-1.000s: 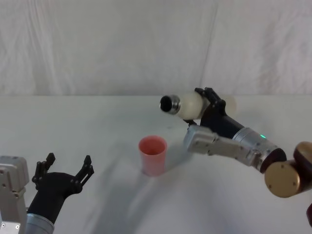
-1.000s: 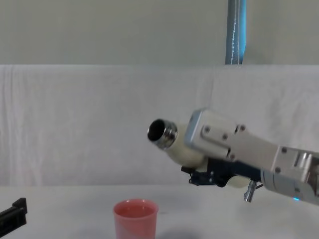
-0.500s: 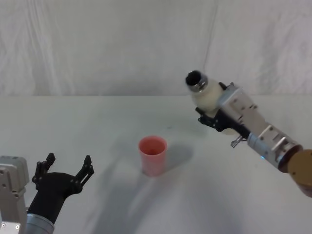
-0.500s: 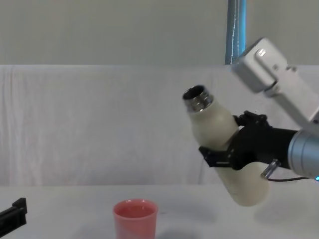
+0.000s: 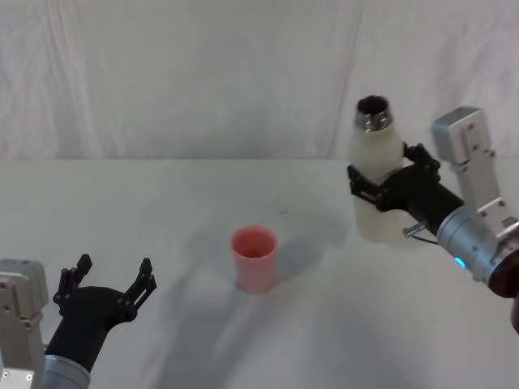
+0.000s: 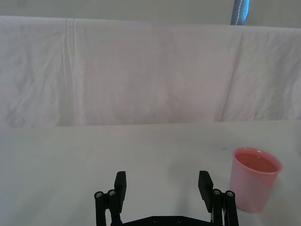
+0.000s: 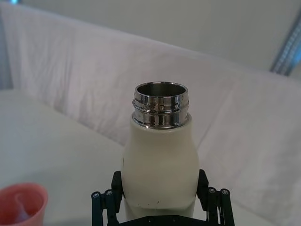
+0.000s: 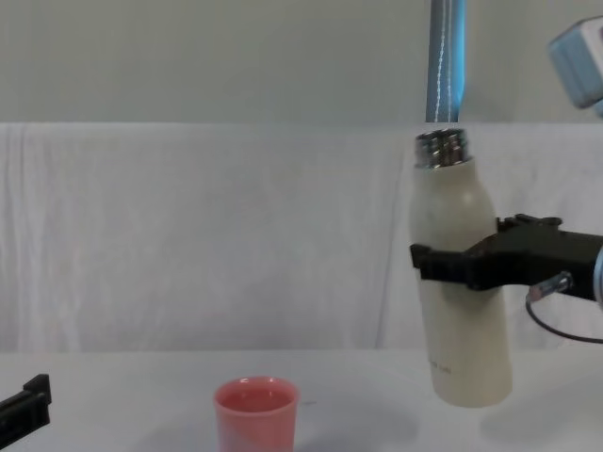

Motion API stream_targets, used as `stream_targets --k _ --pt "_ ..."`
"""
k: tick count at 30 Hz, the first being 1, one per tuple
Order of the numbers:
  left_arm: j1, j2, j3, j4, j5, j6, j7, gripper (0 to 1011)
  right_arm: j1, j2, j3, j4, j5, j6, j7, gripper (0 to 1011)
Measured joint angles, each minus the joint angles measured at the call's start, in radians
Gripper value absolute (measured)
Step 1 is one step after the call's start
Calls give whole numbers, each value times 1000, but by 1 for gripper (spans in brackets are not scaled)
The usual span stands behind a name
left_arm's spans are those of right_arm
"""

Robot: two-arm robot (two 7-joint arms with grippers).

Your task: Grasp the thermos with one hand and pour water into the cup lid.

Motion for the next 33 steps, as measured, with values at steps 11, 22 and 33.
stream_targets --k 11,22,33 --pt "0 0 0 0 0 0 0 1001 -27 -35 68 -46 126 106 -46 951" --pt "0 0 0 0 0 0 0 1001 -60 -31 72 -76 190 140 -63 951" --pt "0 0 0 0 0 0 0 1001 -72 -12 46 -75 209 114 -79 951"
